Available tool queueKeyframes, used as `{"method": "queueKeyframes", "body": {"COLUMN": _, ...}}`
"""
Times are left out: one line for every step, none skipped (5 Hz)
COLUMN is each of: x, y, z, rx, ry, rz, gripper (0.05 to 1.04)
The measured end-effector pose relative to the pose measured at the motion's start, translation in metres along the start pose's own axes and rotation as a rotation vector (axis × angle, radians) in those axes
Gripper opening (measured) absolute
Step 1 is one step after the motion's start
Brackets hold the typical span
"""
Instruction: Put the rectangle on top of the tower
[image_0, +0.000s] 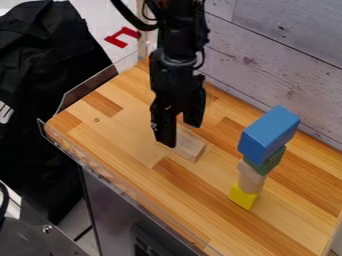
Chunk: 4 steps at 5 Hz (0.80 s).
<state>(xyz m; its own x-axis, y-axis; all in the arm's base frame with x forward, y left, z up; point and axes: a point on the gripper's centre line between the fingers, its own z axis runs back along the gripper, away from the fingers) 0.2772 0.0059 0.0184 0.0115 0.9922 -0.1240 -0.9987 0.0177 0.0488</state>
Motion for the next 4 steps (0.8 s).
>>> {"method": "queueKeyframes", "body": {"x": 0.000, "y": -0.006, "z": 0.004, "rx": -0.074, "ry": 0.020, "rz": 0.011, "gripper": 0.998}}
{"method": "queueKeyframes", "body": {"x": 0.004, "y": -0.007, "z": 0.003, "rx": -0.079, "ry": -0.005, "rz": -0.023, "gripper": 0.998}}
{"method": "queueKeyframes", "body": {"x": 0.007, "y": -0.004, "z": -0.010, "rx": -0.035, "ry": -0.031, "rz": -0.023, "gripper": 0.998}}
{"method": "queueKeyframes", "body": {"x": 0.010, "y": -0.006, "z": -0.016, "rx": -0.004, "ry": -0.048, "rz": 0.015, "gripper": 0.998}}
